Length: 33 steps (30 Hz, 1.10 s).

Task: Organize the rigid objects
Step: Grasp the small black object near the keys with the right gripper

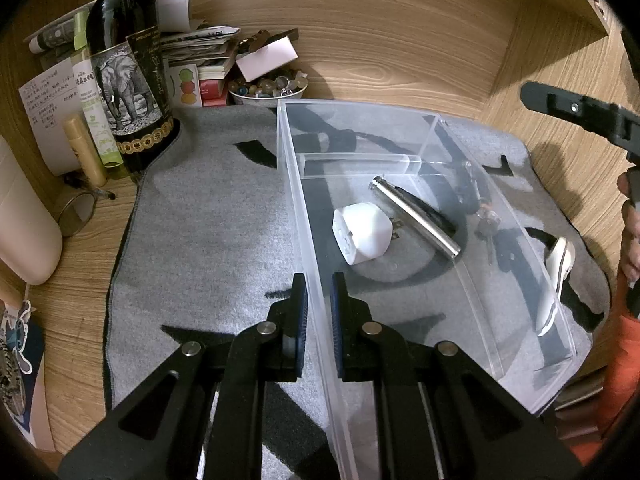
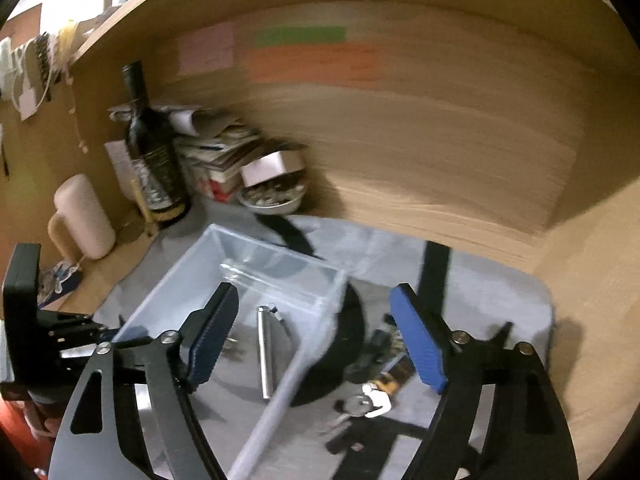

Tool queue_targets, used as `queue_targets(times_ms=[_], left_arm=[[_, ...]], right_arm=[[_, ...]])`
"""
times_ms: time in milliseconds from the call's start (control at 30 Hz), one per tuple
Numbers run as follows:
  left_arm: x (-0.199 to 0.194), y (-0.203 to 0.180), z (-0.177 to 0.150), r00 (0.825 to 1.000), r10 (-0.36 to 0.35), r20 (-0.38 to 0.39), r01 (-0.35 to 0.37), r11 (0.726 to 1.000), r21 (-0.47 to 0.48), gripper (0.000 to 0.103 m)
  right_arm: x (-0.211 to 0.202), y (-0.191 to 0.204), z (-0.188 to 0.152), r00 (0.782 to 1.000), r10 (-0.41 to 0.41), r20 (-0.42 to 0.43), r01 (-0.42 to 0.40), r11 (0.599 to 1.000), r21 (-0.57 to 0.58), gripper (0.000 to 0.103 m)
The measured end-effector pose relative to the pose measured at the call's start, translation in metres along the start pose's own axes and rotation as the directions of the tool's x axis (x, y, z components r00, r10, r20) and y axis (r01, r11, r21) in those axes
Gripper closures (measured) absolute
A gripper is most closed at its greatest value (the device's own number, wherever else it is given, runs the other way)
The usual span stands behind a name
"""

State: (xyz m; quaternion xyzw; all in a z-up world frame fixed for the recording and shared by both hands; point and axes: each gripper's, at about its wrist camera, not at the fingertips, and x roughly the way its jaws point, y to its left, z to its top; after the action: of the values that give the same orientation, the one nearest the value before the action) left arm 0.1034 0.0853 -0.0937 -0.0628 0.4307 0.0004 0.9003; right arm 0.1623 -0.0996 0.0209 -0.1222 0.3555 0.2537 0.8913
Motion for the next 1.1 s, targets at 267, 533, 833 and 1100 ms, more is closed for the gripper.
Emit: queue_targets(times_ms=[267,533,833,1100], left_arm=[[0.0,0.0,-0.001,1.0,0.003,0.0,-0.003,1.0,0.003,0.093],[-0.001,0.0,-0.002,1.0,0.005,0.0,-0.005,1.0,0.004,0.093],[-0.001,0.0,-0.003,1.0,0.008,0.001,-0.008,1.0,0.007,0.093],[-0.001,-0.001,-0.003,1.0,0.007,0.001,-0.007,1.0,0.006,0.093]], right_arm=[[0.012,-0.035,-0.034,0.993,-0.058,-0.103,0.063,0.997,0.052,0.024],[0.03,-0.046,-0.079,0.97,-0.059,-0.236,0.077,0.995,0.067,0.024],[0.047,-0.024,-0.109,0.939,-0.028,-0.344,0.023,1.0,-0.017,0.026],[0.049,-0.021,-0.111,0.945,0.005,-0.326,-0.012,1.0,-0.021,0.071]])
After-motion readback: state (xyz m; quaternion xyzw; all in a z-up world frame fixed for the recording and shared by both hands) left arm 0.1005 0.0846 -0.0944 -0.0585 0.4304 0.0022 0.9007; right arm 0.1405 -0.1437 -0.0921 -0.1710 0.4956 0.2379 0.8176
